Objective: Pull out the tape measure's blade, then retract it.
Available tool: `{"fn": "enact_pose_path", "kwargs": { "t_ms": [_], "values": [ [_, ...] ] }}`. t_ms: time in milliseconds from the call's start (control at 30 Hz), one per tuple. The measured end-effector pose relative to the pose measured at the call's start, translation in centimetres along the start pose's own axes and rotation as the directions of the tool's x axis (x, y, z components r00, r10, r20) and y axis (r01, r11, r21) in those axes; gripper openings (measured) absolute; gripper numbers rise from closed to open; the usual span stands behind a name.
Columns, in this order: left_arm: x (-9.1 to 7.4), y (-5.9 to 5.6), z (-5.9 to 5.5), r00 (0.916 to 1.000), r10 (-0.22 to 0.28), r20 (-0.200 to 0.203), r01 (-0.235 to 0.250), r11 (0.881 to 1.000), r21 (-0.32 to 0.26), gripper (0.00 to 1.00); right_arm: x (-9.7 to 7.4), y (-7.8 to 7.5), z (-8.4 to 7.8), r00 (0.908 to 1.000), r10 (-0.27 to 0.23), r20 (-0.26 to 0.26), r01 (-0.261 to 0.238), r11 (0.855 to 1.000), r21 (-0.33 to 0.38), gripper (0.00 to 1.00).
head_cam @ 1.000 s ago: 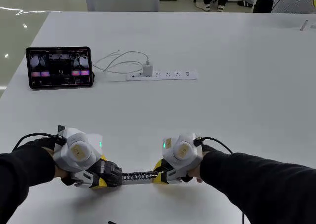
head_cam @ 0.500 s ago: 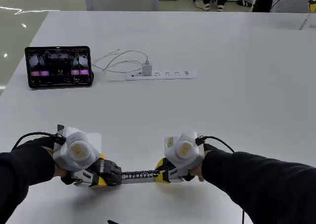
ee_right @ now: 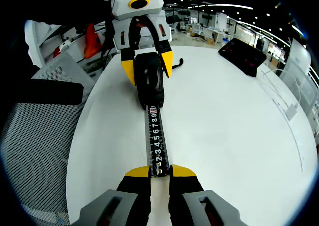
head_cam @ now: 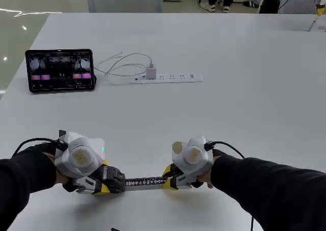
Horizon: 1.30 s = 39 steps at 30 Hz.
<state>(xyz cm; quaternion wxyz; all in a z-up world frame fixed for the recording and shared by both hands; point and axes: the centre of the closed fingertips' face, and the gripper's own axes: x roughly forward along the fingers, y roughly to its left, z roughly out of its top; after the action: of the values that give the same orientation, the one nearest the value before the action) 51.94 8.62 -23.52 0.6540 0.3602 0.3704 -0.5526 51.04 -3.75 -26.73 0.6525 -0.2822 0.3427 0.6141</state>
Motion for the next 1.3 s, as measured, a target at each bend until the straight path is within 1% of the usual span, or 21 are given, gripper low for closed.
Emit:
{"fn": "enact_pose_path", "kwargs": {
  "t_ms": [600,967,1300],
  "values": [
    [0.0,0.0,0.0,1.0,0.002,-0.002,-0.002,1.0,-0.003,0.31,-0.8,-0.3,-1.1,0.9999,-0.006,-0.013,0.006,1.0,-0.002,0.09],
    [0.1,0.0,0.1,1.0,0.002,-0.004,-0.002,1.0,-0.003,0.31,-1.3,-0.5,-1.8,0.9998,-0.008,-0.017,0.008,1.0,0.007,0.09],
    [0.1,0.0,0.1,1.0,0.002,-0.004,-0.002,1.0,-0.004,0.31,-1.6,-0.5,-2.2,0.9998,-0.014,-0.016,0.014,1.0,0.017,0.09]
  ]
}}
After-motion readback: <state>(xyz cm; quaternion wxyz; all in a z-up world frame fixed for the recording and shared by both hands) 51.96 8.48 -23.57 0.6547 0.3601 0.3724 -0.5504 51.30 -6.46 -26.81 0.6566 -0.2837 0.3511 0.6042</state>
